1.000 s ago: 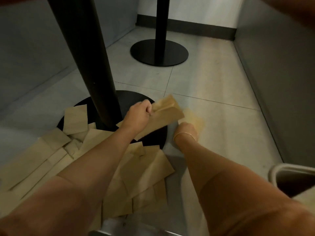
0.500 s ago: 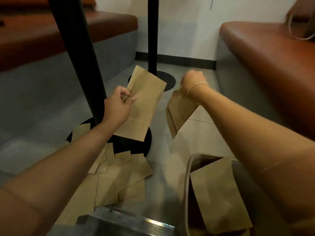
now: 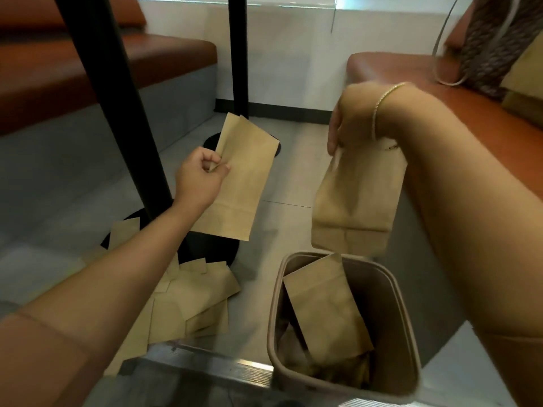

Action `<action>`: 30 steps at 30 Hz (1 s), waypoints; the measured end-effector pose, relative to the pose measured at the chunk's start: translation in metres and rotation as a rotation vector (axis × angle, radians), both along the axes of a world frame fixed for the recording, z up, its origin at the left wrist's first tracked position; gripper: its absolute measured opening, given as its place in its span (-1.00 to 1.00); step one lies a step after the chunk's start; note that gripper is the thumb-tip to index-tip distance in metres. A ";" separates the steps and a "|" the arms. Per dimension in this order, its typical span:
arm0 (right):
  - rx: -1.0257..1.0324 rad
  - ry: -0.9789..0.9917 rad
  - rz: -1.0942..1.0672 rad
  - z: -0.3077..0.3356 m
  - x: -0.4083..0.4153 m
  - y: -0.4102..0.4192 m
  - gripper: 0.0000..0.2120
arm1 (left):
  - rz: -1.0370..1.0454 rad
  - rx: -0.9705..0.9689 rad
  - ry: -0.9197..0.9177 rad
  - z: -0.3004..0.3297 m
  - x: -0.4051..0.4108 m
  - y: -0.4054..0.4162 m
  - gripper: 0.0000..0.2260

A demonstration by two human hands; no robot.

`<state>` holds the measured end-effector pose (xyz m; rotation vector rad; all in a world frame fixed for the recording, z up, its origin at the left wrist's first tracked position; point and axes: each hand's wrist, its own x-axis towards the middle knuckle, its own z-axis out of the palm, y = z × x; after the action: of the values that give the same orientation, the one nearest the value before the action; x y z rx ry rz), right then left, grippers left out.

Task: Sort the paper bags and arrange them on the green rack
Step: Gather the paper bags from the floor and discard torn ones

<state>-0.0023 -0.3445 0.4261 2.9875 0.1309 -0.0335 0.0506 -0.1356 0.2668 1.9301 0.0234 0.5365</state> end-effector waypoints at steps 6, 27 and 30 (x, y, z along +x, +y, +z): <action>0.050 0.330 0.001 -0.042 -0.019 -0.004 -0.66 | -0.180 -0.095 0.025 0.009 -0.018 -0.017 -0.78; 0.232 0.489 0.027 -0.055 -0.020 -0.024 -0.78 | -0.532 -0.016 0.448 -0.007 -0.060 -0.047 -0.87; 0.193 0.470 0.119 -0.066 -0.014 0.000 -0.72 | -0.399 0.074 0.487 -0.020 -0.062 -0.020 -0.92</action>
<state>-0.0162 -0.3444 0.3600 3.0927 0.3821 -0.7498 -0.0113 -0.1552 0.2466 2.0262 -0.0696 -0.2040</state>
